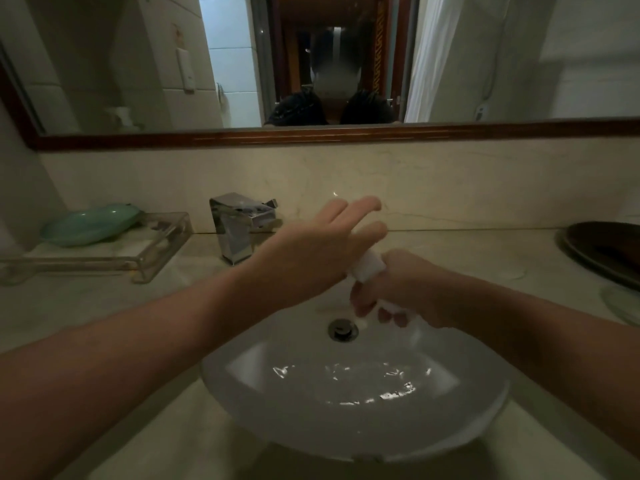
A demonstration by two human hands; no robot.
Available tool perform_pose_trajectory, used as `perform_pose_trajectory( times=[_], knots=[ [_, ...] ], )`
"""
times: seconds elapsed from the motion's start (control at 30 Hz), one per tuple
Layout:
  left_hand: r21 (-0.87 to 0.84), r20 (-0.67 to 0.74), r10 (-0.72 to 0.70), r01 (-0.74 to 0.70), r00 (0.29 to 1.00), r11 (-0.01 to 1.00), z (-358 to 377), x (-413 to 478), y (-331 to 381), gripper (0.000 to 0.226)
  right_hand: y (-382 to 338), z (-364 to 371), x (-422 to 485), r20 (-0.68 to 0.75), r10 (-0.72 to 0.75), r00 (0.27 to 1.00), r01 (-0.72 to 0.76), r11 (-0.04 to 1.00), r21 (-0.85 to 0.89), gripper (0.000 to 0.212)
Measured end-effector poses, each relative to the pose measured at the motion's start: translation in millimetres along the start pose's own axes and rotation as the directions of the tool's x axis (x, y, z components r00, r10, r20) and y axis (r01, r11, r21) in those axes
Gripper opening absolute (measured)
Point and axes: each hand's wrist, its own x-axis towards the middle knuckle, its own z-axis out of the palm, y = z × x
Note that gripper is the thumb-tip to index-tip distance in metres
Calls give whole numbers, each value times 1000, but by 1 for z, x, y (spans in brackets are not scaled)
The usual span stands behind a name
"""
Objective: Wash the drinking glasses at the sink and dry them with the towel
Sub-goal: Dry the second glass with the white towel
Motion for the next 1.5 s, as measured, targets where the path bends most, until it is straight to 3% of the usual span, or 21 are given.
perform_pose_trajectory(
  times=[0.07, 0.1, 0.13, 0.2, 0.27, 0.3, 0.33, 0.37, 0.43, 0.5, 0.57, 0.63, 0.7, 0.73, 0.77, 0.83, 0.97, 1.13, 1.23, 1.5],
  knots=[
    [73, -138, 187, -179, 973, 981, 11, -11, -3, 31, 2, -4, 1, 209, 119, 971, -162, 966, 203, 15],
    [53, -171, 227, -221, 959, 974, 20, -17, -3, 31, 3, -6, 0, 375, 133, 917, -249, 927, 281, 19],
    [-33, -182, 198, -207, 963, 978, 29, -23, 0, 33, 4, -6, 0, 553, 113, 826, -343, 878, 334, 22],
    [-324, -210, 30, -99, 977, 941, 40, -30, 9, 28, 5, 0, -2, 824, 22, 566, -474, 826, 304, 23],
    [-582, -255, -78, -88, 964, 808, 41, -35, 15, 20, 6, 9, -3, 934, 12, 358, -503, 845, 182, 20],
    [-648, -235, -59, -111, 970, 754, 39, -35, 15, 19, 6, 14, -1, 946, 53, 320, -498, 859, 120, 19],
    [-662, -185, 1, -125, 983, 739, 40, -36, 12, 19, 7, 18, 2, 937, 117, 330, -500, 863, 68, 19],
    [-640, -121, 64, -127, 991, 758, 41, -36, 10, 18, 8, 22, 6, 899, 197, 391, -512, 858, 34, 23],
    [-584, 39, 129, -82, 991, 807, 50, -36, 4, 16, 11, 31, 12, 721, 327, 610, -498, 867, 28, 26],
    [-531, 241, 124, 25, 963, 847, 57, -33, 4, 15, 16, 41, 18, 466, 345, 815, -409, 912, 40, 22],
    [-414, 452, 110, 99, 885, 905, 61, -27, 10, 17, 21, 50, 21, 262, 296, 919, -313, 949, 27, 22],
    [-324, 572, 91, 122, 815, 938, 62, -21, 17, 20, 24, 62, 39, 103, 348, 932, -334, 933, -137, 25],
    [-293, 615, 66, 150, 786, 944, 62, -19, 24, 19, 28, 74, 49, -99, 442, 891, -446, 817, -366, 24],
    [-273, 631, 51, 160, 774, 948, 62, -19, 29, 18, 34, 78, 51, -188, 375, 908, -419, 787, -453, 24],
    [-267, 642, 40, 175, 766, 948, 61, -21, 33, 16, 44, 79, 54, -220, 233, 947, -313, 820, -480, 30],
    [-257, 645, 7, 208, 764, 944, 62, -23, 36, 16, 56, 79, 50, -221, -33, 975, -81, 871, -484, 55],
    [-269, 624, -75, 303, 778, 914, 64, -18, 36, 21, 63, 67, 39, -264, -180, 948, 30, 872, -488, 74],
    [-380, 624, -154, 470, 766, 796, 65, -21, 50, 7, 67, 54, 29, -179, -299, 937, 127, 772, -623, 68],
    [-428, 641, -191, 553, 743, 715, 73, -32, 60, 13, 71, 54, 28, -96, -316, 944, 161, 694, -701, 64],
    [-427, 660, -237, 615, 713, 663, 69, -21, 59, 23, 59, 34, 26, 13, -405, 914, 258, 556, -790, 49]
  ],
)
